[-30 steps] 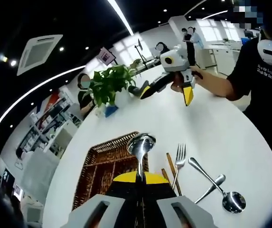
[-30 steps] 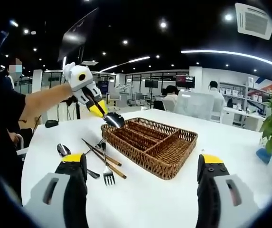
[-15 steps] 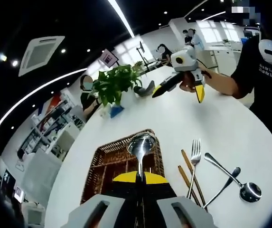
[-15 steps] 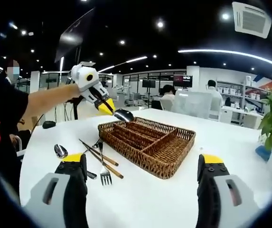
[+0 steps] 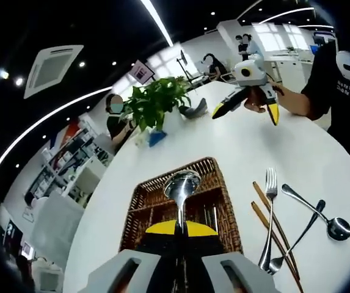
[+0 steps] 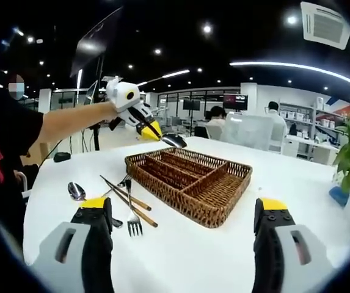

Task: Arrange the knives, forks, and spoons in their matching storage slots by inserting each utensil handle-first until every utensil is classified and aligned in the correct compartment

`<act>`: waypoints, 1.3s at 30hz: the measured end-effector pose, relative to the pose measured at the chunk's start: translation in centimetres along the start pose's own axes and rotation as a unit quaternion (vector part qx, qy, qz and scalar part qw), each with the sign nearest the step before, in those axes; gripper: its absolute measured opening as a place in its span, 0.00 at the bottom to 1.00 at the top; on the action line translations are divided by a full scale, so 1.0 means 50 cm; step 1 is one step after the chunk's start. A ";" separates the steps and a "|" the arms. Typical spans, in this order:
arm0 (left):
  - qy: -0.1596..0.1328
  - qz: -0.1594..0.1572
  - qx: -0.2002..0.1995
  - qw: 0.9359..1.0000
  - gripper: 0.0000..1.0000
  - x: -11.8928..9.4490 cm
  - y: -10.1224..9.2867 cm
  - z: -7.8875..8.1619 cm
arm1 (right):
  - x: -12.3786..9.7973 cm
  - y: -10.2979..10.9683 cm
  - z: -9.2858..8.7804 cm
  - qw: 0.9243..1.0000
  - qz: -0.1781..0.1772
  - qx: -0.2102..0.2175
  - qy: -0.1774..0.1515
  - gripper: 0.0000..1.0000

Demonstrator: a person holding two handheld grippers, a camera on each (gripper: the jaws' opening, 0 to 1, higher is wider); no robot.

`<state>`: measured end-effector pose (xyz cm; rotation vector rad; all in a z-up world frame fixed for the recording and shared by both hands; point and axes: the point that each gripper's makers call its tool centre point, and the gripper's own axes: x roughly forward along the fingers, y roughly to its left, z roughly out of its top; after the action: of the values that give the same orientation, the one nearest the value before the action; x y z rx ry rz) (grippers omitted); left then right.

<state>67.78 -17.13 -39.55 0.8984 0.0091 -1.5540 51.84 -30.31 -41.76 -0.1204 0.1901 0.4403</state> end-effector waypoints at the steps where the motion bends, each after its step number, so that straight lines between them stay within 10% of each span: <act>1: 0.000 0.001 0.001 1.000 0.01 0.001 0.005 -0.001 | 0.001 0.000 -0.001 1.000 0.000 0.000 0.001 0.99; 39: 0.022 0.009 0.008 1.000 0.01 0.103 0.216 -0.120 | 0.032 -0.028 -0.051 1.000 -0.010 -0.004 0.028 0.99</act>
<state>80.50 -20.92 -41.24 0.9427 0.0212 -1.5188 53.48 -31.27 -44.47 -0.1432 0.2413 0.4176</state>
